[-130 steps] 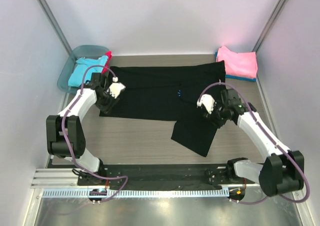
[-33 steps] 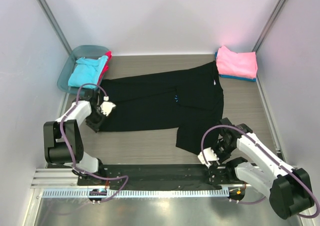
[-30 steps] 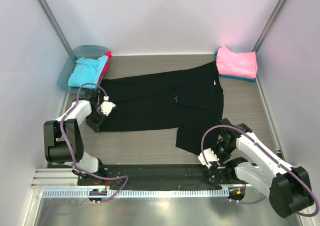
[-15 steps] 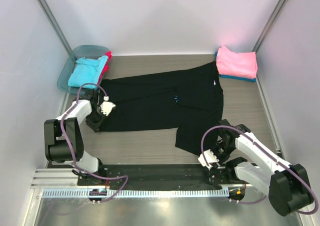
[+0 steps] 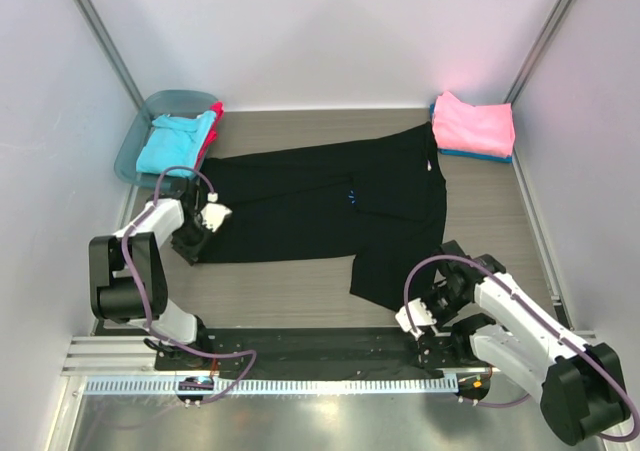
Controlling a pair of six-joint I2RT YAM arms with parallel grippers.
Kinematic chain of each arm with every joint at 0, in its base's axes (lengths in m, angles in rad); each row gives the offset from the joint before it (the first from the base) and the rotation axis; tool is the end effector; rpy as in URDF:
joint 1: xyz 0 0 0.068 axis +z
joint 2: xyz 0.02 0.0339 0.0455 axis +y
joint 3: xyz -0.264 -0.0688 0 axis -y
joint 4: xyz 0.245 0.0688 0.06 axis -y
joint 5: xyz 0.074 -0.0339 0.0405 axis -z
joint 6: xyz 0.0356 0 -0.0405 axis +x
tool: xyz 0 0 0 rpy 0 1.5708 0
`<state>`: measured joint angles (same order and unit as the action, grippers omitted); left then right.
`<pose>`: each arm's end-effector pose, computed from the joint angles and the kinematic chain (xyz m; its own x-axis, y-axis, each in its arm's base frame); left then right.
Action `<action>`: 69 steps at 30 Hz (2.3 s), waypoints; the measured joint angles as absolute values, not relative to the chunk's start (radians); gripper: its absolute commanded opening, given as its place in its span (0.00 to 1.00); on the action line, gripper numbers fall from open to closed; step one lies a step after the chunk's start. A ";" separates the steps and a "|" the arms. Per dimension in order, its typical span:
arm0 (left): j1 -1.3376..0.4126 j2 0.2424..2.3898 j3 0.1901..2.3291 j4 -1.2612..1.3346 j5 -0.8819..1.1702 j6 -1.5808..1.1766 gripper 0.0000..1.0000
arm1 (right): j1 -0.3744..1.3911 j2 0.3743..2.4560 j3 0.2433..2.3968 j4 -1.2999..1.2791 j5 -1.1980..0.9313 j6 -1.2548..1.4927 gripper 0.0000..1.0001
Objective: Fold and stack the t-shirts
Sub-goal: Fold the tshirt
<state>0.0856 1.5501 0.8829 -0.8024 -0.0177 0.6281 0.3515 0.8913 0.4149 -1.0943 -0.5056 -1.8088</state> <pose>0.2542 0.0224 0.1639 -0.8533 0.5165 -0.0714 0.5119 0.8559 0.0736 0.0873 0.0504 0.1547 0.5141 -0.7170 -0.4707 -0.8414 -0.5283 -0.1143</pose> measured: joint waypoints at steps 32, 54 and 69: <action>0.086 1.162 0.868 -1.015 0.081 0.744 0.00 | 0.352 0.627 0.987 -1.120 -0.295 -1.026 0.01; 0.086 1.084 0.854 -1.250 0.142 0.768 0.00 | 0.352 0.892 0.972 -0.902 -0.268 -0.923 0.01; 0.086 1.455 1.026 -1.179 0.124 0.753 0.00 | 0.323 1.422 1.151 -0.484 -0.154 -0.758 0.01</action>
